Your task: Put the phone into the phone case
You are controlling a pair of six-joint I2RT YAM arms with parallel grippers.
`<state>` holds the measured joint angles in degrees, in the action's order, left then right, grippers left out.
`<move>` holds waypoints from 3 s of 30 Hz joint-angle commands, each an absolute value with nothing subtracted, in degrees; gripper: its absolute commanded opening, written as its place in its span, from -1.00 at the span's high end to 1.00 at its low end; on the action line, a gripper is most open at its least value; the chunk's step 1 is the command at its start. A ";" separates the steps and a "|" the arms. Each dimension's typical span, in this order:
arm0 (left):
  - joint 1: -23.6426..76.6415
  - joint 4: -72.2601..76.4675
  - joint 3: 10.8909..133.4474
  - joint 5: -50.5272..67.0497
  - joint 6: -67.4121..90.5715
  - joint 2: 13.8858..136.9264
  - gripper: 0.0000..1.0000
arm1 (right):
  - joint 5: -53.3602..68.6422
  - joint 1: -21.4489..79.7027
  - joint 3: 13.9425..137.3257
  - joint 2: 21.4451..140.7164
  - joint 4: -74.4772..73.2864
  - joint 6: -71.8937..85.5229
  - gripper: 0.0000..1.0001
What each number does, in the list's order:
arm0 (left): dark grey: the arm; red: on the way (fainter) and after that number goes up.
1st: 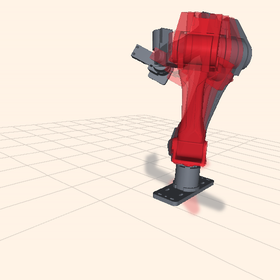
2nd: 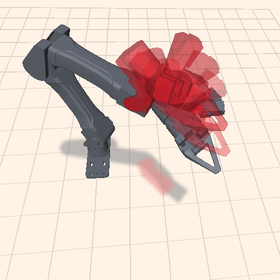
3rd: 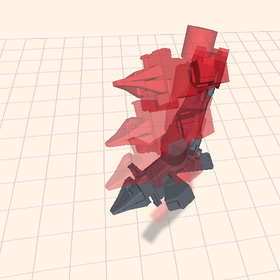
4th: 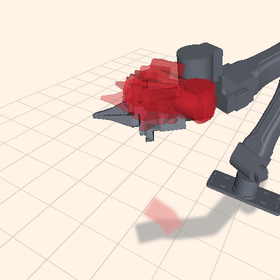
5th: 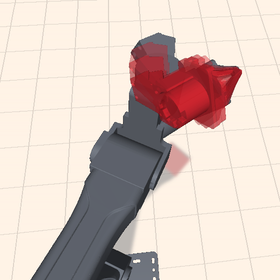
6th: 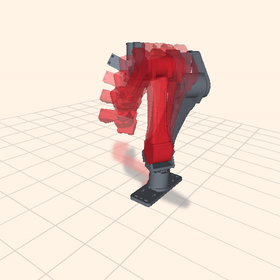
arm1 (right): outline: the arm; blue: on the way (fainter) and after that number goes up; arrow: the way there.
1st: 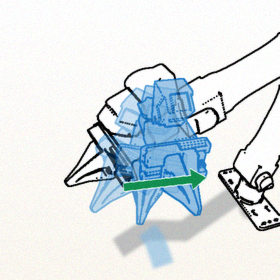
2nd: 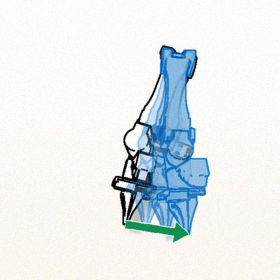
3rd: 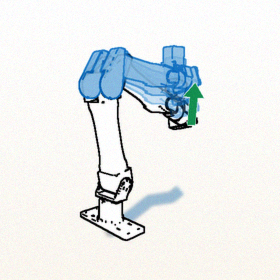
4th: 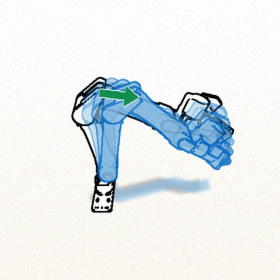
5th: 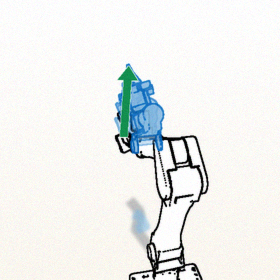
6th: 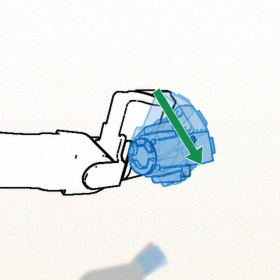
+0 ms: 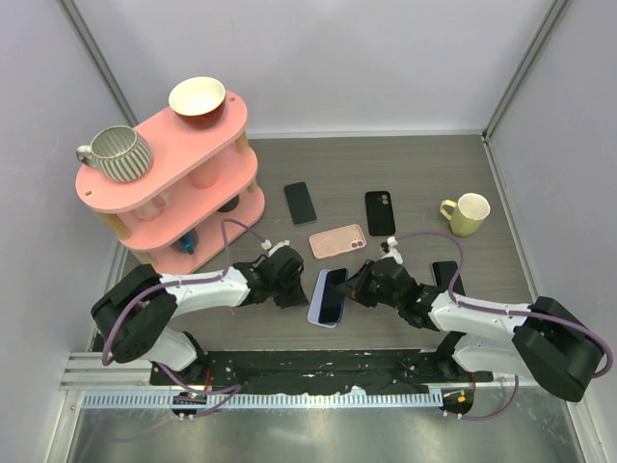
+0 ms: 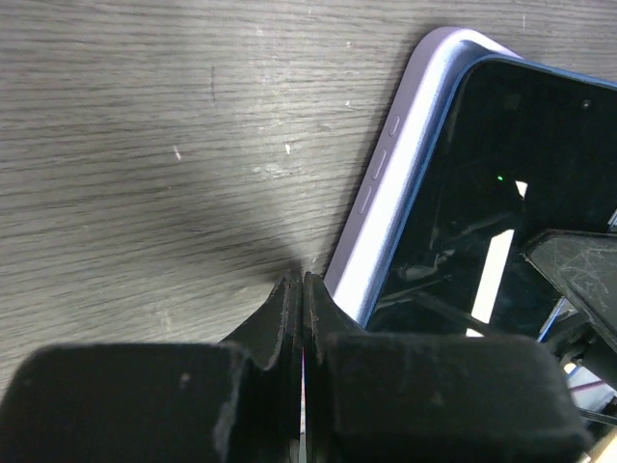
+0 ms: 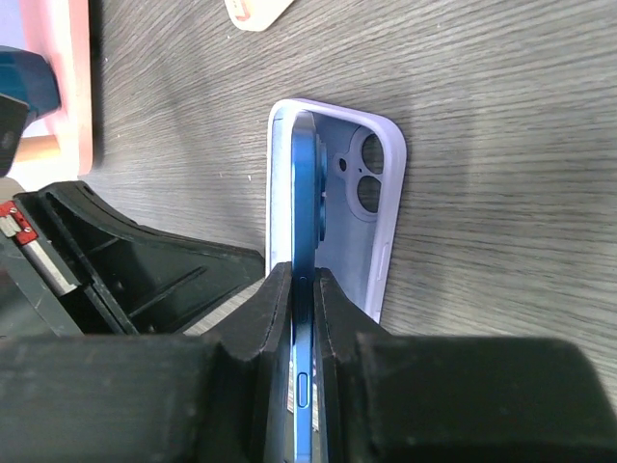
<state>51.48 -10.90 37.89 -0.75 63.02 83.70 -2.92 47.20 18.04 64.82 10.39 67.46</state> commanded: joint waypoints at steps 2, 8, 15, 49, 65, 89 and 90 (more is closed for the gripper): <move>51.68 -6.51 37.26 2.02 63.72 85.51 1.00 | -1.93 47.46 17.32 67.23 19.16 68.21 0.99; 53.08 -4.93 37.18 2.28 64.86 87.54 1.00 | -2.02 47.46 16.53 69.43 21.00 68.46 0.99; 54.14 -4.31 37.44 2.37 65.39 88.68 1.00 | -2.46 47.46 16.35 70.75 21.44 67.59 0.99; 54.14 -10.19 39.19 -1.04 64.42 84.29 1.00 | -7.82 44.91 34.98 63.02 -13.70 50.10 -0.21; 53.88 -13.01 44.56 -3.34 60.03 84.11 0.18 | 5.71 41.22 30.85 69.43 -4.58 41.13 0.14; 53.35 -8.44 45.88 -0.79 58.27 92.63 0.30 | 8.53 41.13 22.50 76.03 9.31 47.63 0.72; 53.35 -8.09 45.79 -0.62 58.36 92.64 0.31 | 8.61 41.13 22.33 75.94 10.01 47.98 0.70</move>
